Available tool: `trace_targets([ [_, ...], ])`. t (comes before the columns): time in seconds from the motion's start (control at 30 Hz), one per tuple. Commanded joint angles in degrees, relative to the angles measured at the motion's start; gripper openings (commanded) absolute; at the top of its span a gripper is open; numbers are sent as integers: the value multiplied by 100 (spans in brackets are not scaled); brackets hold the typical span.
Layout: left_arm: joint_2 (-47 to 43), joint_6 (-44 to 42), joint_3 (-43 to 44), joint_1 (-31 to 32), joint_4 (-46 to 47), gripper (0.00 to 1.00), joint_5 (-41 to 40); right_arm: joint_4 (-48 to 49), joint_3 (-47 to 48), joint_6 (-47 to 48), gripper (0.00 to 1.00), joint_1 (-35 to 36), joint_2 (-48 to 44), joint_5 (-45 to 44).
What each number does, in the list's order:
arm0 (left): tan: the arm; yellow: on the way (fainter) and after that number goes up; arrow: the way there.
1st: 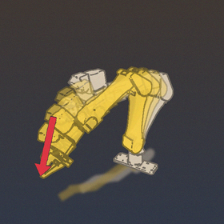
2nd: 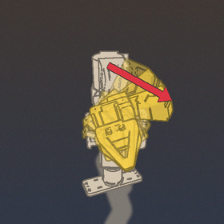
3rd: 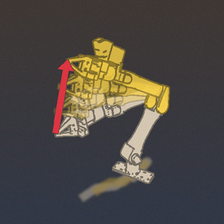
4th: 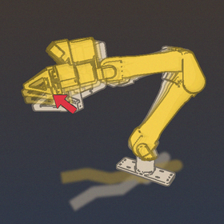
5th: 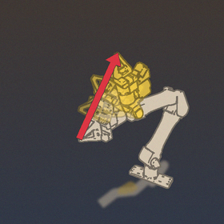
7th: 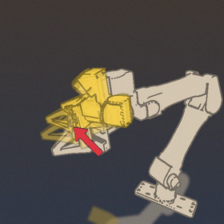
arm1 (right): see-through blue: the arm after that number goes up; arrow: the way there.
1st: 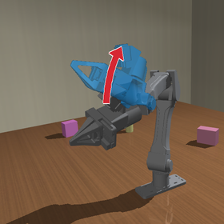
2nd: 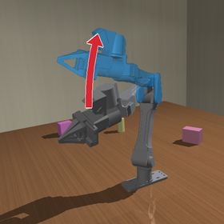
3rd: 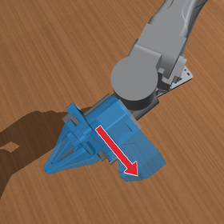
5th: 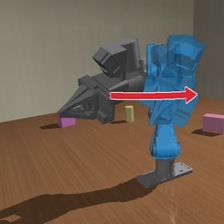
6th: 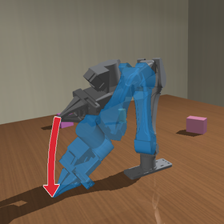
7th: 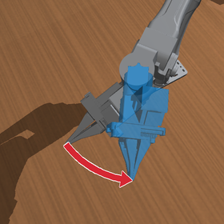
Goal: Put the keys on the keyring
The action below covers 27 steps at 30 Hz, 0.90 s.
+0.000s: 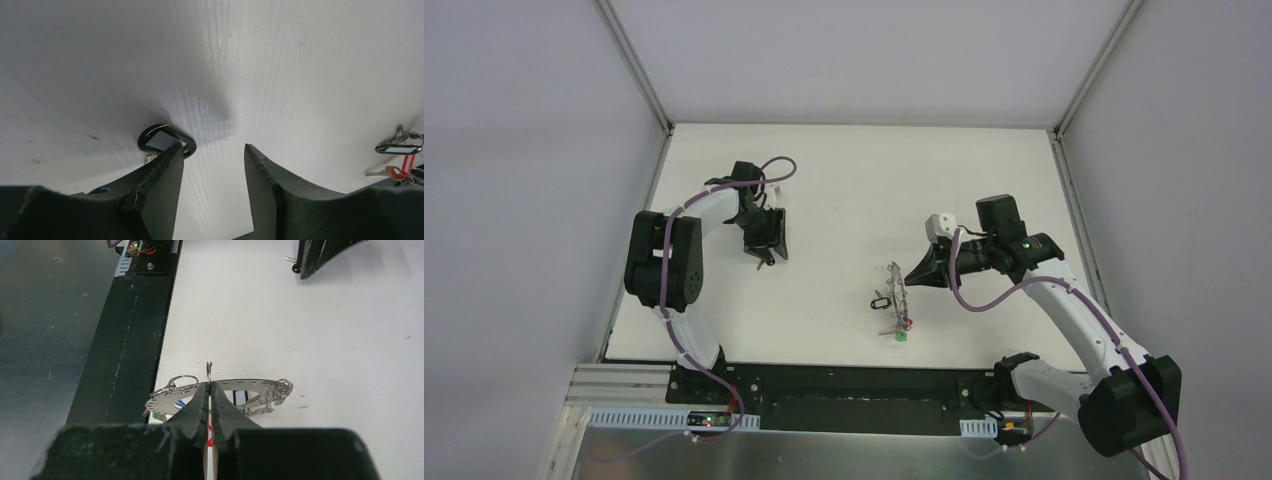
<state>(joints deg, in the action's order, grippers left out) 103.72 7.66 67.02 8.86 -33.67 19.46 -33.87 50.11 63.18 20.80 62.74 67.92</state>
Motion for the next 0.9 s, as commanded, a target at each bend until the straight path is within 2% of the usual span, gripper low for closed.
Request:
trace_targets([
  [0.0,152,359,-202,-112,47,50,298,250,2,-97,0,-115,-83,257],
  [0.3,325,509,-495,95,156,48,753,372,-9,-217,0,-241,-54,302],
  [0.63,577,90,-50,1832,-83,47,988,433,-57,-245,0,-344,-116,233],
  [0.87,-289,-379,-61,2040,99,52,809,487,-97,-263,0,-421,-168,248],
])
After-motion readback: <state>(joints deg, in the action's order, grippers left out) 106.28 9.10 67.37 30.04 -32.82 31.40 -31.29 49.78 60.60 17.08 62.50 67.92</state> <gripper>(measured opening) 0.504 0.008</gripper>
